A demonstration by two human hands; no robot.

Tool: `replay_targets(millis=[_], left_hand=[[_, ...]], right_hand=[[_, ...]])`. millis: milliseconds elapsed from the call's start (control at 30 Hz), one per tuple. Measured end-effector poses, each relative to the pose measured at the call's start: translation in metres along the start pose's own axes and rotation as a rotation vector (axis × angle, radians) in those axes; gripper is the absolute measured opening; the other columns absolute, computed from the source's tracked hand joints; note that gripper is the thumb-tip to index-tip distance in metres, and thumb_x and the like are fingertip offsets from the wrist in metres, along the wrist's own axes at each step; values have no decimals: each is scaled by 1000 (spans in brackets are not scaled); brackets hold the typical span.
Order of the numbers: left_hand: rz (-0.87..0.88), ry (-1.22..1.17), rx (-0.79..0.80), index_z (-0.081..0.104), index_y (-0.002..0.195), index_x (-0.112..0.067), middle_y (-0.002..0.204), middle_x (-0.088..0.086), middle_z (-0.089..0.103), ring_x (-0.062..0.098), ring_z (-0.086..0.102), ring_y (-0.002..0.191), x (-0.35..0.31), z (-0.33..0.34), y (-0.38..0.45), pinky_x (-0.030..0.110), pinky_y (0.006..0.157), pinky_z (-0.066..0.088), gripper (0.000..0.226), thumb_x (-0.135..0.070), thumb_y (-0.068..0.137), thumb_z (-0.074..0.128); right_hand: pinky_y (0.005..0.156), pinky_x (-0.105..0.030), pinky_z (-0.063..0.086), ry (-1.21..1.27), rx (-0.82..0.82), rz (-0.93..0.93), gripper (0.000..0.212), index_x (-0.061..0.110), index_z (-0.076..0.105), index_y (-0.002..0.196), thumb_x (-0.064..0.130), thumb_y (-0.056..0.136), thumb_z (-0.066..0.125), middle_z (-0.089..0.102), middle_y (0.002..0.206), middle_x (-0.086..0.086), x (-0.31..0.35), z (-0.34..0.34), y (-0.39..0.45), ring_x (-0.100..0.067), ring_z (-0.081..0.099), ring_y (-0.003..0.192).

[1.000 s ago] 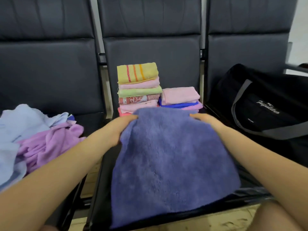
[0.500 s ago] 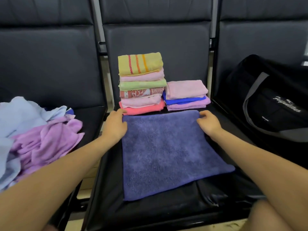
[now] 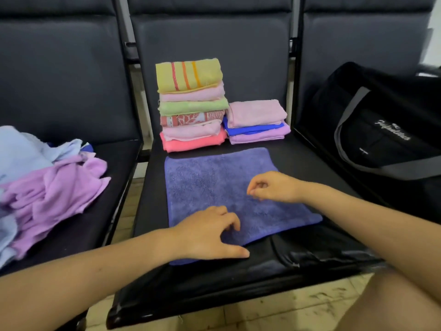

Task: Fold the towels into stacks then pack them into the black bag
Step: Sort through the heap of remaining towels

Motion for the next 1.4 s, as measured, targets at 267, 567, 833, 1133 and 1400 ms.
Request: replay_targets(millis=[267, 567, 833, 1133, 1400], left_hand=[[6, 28, -178, 58, 107, -24, 101, -6, 63, 14, 57, 94, 16, -7, -14, 27, 79, 42, 19, -36, 93, 53], [-158, 29, -177, 51, 111, -15, 102, 8, 65, 29, 58, 93, 44, -7, -6, 39, 81, 43, 18, -17, 101, 36], [-87, 120, -151, 52, 113, -24, 97, -4, 66, 19, 60, 89, 50, -42, -14, 34, 76, 45, 32, -50, 95, 48], [-210, 65, -277, 43, 66, -31, 59, -11, 46, 2, 45, 57, 79, -56, -30, 25, 59, 31, 31, -28, 95, 54], [-340, 138, -169, 38, 61, -18, 58, -2, 42, 17, 40, 60, 93, -67, -45, 30, 55, 26, 37, -23, 93, 55]], right_hand=[[80, -22, 45, -143, -10, -216, 19, 18, 72, 95, 8, 87, 57, 64, 86, 4, 36, 9, -42, -14, 58, 82], [81, -36, 42, -459, 55, -141, 17, 8, 60, 103, 17, 91, 53, 63, 103, -8, 34, 33, -42, -27, 57, 94], [71, -35, 41, -221, -146, -146, 17, 18, 59, 87, 7, 91, 48, 54, 73, 6, 29, -12, -43, -14, 46, 66], [74, -38, 47, -296, -163, -145, 38, 19, 49, 122, 9, 86, 53, 65, 92, -2, 38, -9, -49, -21, 54, 72], [57, -17, 33, -79, -468, -54, 29, 20, 56, 67, 14, 95, 53, 48, 61, 13, 17, -38, -60, -3, 44, 58]])
Point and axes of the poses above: each hand's wrist, its own y-axis towards the middle knuckle, its own z-axis out of the palm, x = y × z, the point moved 7 cm from there along y, towards the middle knuckle
